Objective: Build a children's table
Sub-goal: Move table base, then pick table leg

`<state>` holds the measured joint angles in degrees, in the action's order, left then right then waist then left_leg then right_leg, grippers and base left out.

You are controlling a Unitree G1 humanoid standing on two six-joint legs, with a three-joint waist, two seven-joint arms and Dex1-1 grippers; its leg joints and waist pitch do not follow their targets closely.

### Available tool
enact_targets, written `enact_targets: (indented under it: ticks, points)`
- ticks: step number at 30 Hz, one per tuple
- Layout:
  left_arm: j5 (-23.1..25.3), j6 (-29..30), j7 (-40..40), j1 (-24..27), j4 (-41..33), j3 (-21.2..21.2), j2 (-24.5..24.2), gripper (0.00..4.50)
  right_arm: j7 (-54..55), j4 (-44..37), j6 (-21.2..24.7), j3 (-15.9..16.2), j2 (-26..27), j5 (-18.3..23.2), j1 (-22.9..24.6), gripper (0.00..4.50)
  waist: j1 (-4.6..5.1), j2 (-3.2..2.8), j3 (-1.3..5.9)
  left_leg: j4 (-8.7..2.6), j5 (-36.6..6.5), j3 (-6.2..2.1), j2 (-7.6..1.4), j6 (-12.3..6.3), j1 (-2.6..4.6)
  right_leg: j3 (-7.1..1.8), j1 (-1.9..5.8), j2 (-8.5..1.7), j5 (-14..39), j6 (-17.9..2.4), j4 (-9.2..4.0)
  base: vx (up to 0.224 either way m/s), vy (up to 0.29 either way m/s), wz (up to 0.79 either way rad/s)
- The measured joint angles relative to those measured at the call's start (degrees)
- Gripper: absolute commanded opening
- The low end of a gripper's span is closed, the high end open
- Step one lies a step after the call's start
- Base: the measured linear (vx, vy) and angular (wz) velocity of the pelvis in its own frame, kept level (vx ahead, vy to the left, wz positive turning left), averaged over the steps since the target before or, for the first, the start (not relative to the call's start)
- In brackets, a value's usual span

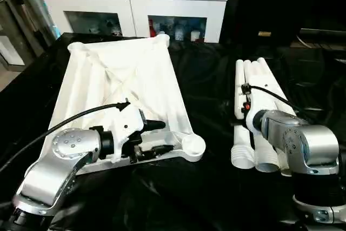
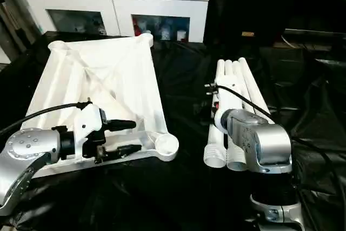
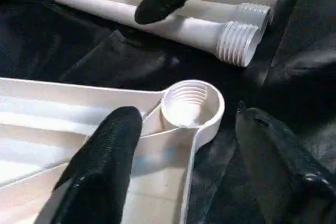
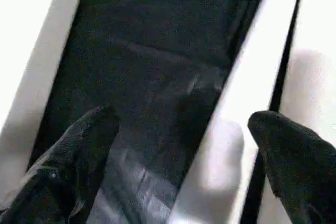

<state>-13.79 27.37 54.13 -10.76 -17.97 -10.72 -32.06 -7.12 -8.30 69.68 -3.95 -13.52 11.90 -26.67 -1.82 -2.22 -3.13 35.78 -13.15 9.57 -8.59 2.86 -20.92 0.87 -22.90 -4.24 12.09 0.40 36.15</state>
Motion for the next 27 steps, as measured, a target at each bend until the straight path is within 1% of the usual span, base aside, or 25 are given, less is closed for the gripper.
enact_targets:
  ticks: [4,5,6,7,8,15,19,21,24,25,26,27]
  points:
    - [-1.0,1.6,0.0,0.0,-0.8,-0.8,0.7,3.64,0.7,-0.1,4.8,-0.2,1.0,-0.4,-0.1,4.5,-0.02,0.01,0.01,0.0,0.2,0.01,-0.02,0.26,0.0,0.0,0.01,0.01,0.0,0.0,0.02,0.0,0.0,0.0]
    - [-1.4,1.7,0.0,0.0,-1.2,-0.9,0.8,3.72,0.7,-0.1,5.5,-0.2,1.2,-0.4,-0.1,4.5,0.0,0.01,0.01,0.0,0.2,0.01,-0.03,0.26,-0.01,0.0,0.0,0.01,0.0,0.0,0.02,0.0,0.0,0.0]
    - [-1.6,1.9,0.0,-0.1,-1.5,-0.9,0.8,3.92,0.8,-0.1,6.4,-0.2,1.3,-0.4,-0.1,4.5,0.01,0.01,0.01,0.0,0.2,0.01,-0.03,0.27,0.0,0.0,0.0,0.01,0.0,0.0,0.02,0.0,0.0,0.0]
    - [-1.7,2.2,0.0,-0.1,-1.8,-0.9,0.8,3.97,1.0,-0.1,7.4,-0.2,1.3,-0.5,-0.1,4.5,0.01,0.02,0.01,-0.01,0.2,0.01,-0.03,0.27,0.01,0.0,0.0,0.02,0.0,0.0,0.03,0.0,0.0,0.0]
    - [-1.7,2.5,0.1,-0.1,-2.1,-1.0,0.7,3.97,1.4,0.0,9.2,-0.1,1.0,-0.6,-0.2,4.5,-0.02,0.04,0.02,-0.01,0.2,0.01,-0.04,0.29,0.02,0.0,0.02,0.03,0.0,0.0,0.04,0.0,0.0,0.0]
    - [-2.4,4.2,0.0,-0.1,-2.9,-1.6,0.6,3.97,1.8,0.3,15.8,-0.5,1.7,-0.5,-0.4,4.5,-0.09,0.2,0.01,-0.01,0.3,0.04,-0.08,0.51,0.02,0.0,0.02,0.04,0.0,0.0,0.07,0.0,0.0,0.0]
    - [-2.5,5.3,-0.3,-0.1,-3.8,-1.6,0.6,3.97,1.7,0.8,18.8,-0.7,1.6,-0.6,-0.6,4.5,-0.14,0.58,0.01,-0.01,0.4,0.05,-0.11,0.55,0.03,0.02,0.02,0.04,0.0,0.1,0.09,0.0,0.0,0.0]
    - [-2.5,5.6,-0.7,0.0,-3.8,-1.6,0.4,3.98,1.7,1.0,19.7,-0.8,1.6,-0.5,-0.6,4.21,-0.15,0.78,0.0,-0.01,0.4,0.06,-0.13,0.57,0.03,0.01,0.02,0.05,0.0,0.1,0.1,0.0,0.0,0.0]
    - [-2.5,6.2,-0.7,0.4,-4.2,-1.6,-0.3,3.98,1.7,1.8,20.4,-0.8,1.6,-0.6,-0.8,4.11,-0.11,1.03,0.0,-0.01,0.4,0.07,-0.15,0.63,0.03,0.01,0.01,0.06,-0.1,0.1,0.11,0.0,0.0,0.0]
    - [-2.6,6.3,-0.7,0.6,-4.5,-1.6,-0.4,3.98,1.7,1.9,20.4,-0.8,1.6,-0.6,-0.8,3.88,-0.09,1.21,-0.02,-0.02,0.4,0.11,-0.15,0.64,0.04,-0.01,0.01,0.06,-0.1,0.1,0.11,0.0,0.0,0.0]
    - [-2.8,6.4,-0.8,0.8,-4.8,-1.6,-0.5,3.98,1.7,2.0,20.5,-0.9,1.6,-0.6,-0.8,3.88,-0.15,1.46,-0.04,-0.07,0.4,0.14,-0.18,0.69,0.03,0.01,0.0,0.07,-0.1,0.1,0.14,0.0,0.0,0.0]
    - [-2.9,6.5,-0.8,1.1,-4.8,-1.6,-0.5,3.98,1.7,2.3,20.6,-1.0,1.6,-0.6,-1.0,3.76,-0.17,1.7,-0.03,-0.08,0.5,0.14,-0.26,0.74,0.06,0.03,0.0,0.11,-0.1,0.1,0.14,0.0,0.0,0.0]
